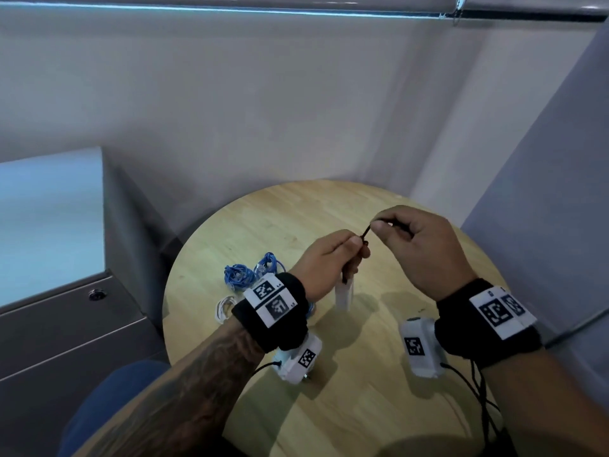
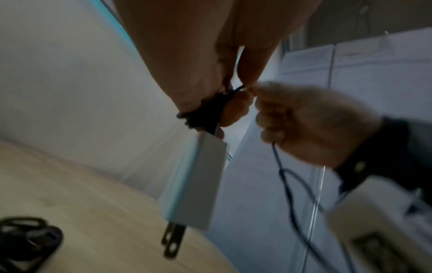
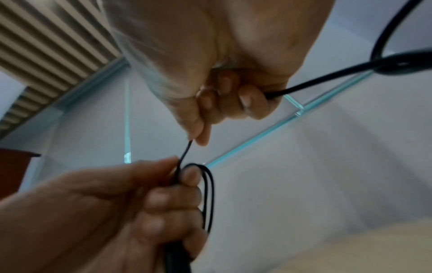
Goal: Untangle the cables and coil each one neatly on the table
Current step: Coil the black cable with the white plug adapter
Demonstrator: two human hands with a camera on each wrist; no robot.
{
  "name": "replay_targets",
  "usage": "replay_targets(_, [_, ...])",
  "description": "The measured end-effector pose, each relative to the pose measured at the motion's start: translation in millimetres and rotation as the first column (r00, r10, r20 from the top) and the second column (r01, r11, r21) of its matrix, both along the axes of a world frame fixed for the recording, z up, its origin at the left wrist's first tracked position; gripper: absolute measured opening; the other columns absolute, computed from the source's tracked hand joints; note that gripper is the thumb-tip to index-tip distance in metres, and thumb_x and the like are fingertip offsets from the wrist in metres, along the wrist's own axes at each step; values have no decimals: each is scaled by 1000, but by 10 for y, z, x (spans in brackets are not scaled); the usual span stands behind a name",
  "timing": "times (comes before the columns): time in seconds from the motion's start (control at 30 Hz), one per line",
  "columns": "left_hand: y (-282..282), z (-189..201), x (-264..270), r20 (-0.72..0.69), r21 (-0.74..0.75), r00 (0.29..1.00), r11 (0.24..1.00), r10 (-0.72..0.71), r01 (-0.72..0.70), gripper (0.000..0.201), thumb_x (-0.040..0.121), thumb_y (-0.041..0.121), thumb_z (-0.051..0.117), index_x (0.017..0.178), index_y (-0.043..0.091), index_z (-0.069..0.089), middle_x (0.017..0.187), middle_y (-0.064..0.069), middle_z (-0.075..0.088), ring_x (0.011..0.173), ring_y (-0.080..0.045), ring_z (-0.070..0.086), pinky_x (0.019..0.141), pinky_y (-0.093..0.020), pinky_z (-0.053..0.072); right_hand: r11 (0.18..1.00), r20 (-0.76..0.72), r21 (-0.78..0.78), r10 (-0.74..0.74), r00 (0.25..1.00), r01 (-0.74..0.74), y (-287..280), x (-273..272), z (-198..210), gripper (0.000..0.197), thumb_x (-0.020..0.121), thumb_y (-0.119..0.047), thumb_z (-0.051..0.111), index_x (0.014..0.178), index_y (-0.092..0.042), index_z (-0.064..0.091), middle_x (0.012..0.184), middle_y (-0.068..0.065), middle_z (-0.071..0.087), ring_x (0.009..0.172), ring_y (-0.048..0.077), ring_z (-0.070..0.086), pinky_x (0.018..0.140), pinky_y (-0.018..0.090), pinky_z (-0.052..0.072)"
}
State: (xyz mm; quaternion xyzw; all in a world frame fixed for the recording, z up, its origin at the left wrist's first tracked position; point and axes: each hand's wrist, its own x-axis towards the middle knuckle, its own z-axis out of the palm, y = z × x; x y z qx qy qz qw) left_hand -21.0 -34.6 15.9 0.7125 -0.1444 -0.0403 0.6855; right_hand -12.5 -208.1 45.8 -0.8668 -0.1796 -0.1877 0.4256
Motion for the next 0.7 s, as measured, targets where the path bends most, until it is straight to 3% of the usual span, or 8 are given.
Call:
replay_targets(0.1, [8,59,29,-208,-252,973,967,-99,44,32,104,17,36,83,7,58,60,0,41,53,-13,37,67,-30,45,998,-107,59,15,994,-9,-38,139,-212,16,99,-29,58,102,-31,73,94,-11,71,89,5,63,83,31,51])
replay_targets(0.17, [74,120,52,-320,-531,914,846,-250,45,29,101,17,32,86,7,55,61,3,37,54,-13,35,68,-29,43,995,-203,35,94,975,-89,11,143,-364,22,103,-25,51,114,-30,70,91,-15,67,82,-3,61,76,25,47])
replay_targets(0.23, [154,135,113,-324,-731,887,683,-328,-14,25,99,13,31,94,4,55,69,0,41,59,-14,42,77,-31,44,989,-368,25,145,918,-147,84,97,-497,29,104,-15,47,118,-33,65,90,-3,69,73,12,60,67,29,45])
replay_targets(0.33, [277,50,263,-327,-785,926,599,-187,-157,22,99,8,35,99,2,56,79,-2,56,69,-14,59,92,-34,50,969,-575,43,223,787,-243,175,-26,-574,28,103,-7,42,119,-15,63,78,3,67,64,18,52,65,32,44])
replay_targets(0.47, [341,-48,390,-361,-777,931,537,47,-329,20,101,6,39,98,2,59,83,-4,69,77,-15,70,91,-33,53,933,-659,59,304,688,-356,225,-189,-468,24,106,-25,45,110,-14,66,76,2,68,65,12,59,62,25,48])
replay_targets(0.57, [295,-84,379,-326,-720,922,577,210,-386,18,99,1,43,97,-1,61,82,-8,71,78,-20,72,88,-33,54,941,-606,36,288,742,-335,222,-254,-306,30,104,-33,48,101,-11,68,58,-7,52,50,9,45,53,24,39])
replay_targets(0.63, [237,-71,334,-187,-578,919,718,346,-388,16,98,-2,47,99,-5,62,84,-10,70,79,-23,71,87,-35,56,938,-506,-56,269,820,-342,220,-283,-185,28,100,-38,54,96,-14,69,56,-10,44,50,9,37,53,23,32])
replay_targets(0.7, [182,-44,256,25,-286,927,891,375,-353,16,98,0,48,100,-4,64,81,-7,69,75,-17,70,81,-30,56,939,-391,-133,245,887,-318,194,-294,-67,18,96,-37,61,89,-23,69,54,-12,45,50,6,37,51,19,30])
